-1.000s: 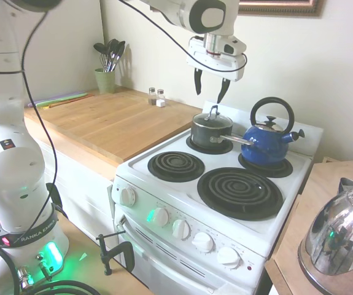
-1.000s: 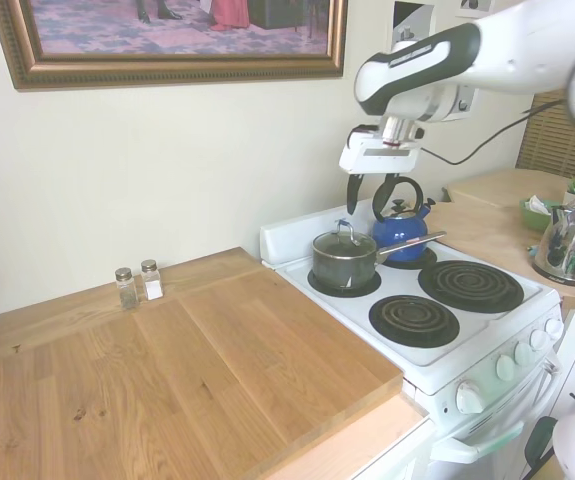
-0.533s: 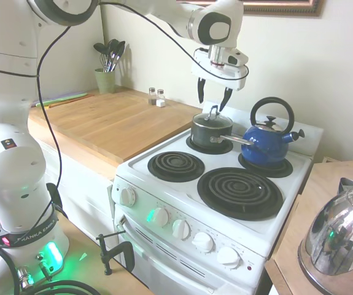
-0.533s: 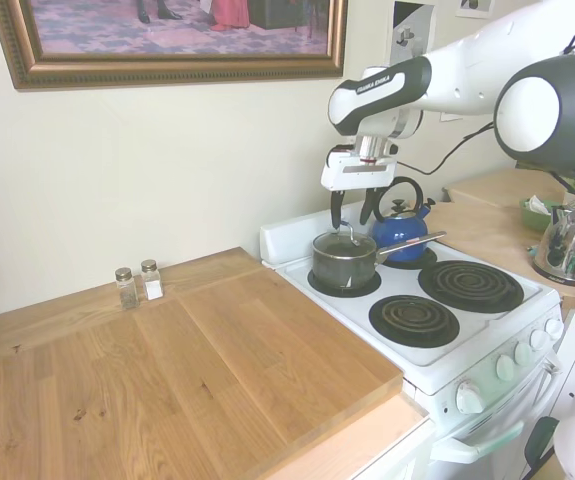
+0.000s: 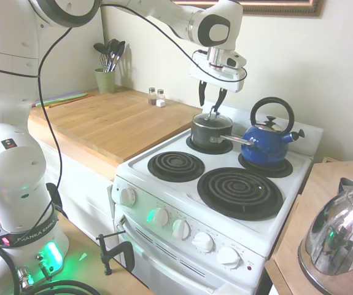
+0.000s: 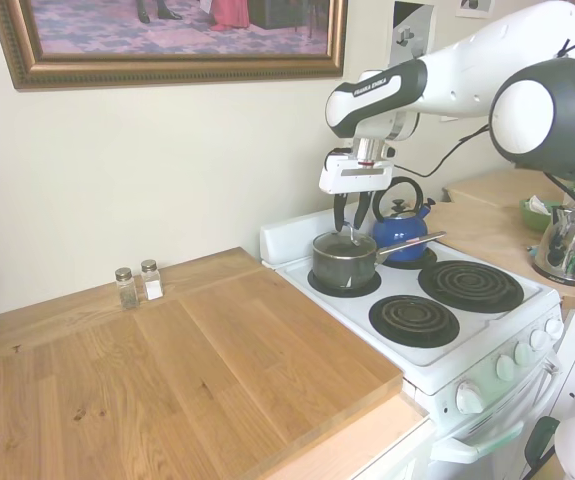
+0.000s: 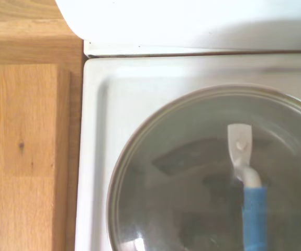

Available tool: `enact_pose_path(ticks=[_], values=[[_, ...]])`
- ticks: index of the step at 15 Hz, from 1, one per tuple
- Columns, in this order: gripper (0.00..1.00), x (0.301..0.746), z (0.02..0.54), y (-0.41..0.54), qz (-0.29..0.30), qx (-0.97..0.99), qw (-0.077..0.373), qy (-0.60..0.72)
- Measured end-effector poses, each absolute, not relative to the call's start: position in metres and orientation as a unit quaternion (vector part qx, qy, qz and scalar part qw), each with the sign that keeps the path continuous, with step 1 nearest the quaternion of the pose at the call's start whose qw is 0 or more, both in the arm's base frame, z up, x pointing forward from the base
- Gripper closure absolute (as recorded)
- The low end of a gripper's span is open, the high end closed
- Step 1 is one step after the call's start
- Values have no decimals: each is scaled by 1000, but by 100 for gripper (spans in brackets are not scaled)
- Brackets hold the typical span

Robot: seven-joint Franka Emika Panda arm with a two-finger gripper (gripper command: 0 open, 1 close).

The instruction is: Uncover the lid of the pot

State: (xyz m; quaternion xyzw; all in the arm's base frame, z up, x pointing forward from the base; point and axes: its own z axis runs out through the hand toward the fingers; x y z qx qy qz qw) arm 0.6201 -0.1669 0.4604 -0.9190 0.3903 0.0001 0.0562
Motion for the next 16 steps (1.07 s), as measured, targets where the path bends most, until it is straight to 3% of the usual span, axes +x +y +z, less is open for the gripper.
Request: enact_pose_path(ticks=[16], values=[[100, 629, 459, -176, -9, -921, 57, 386]])
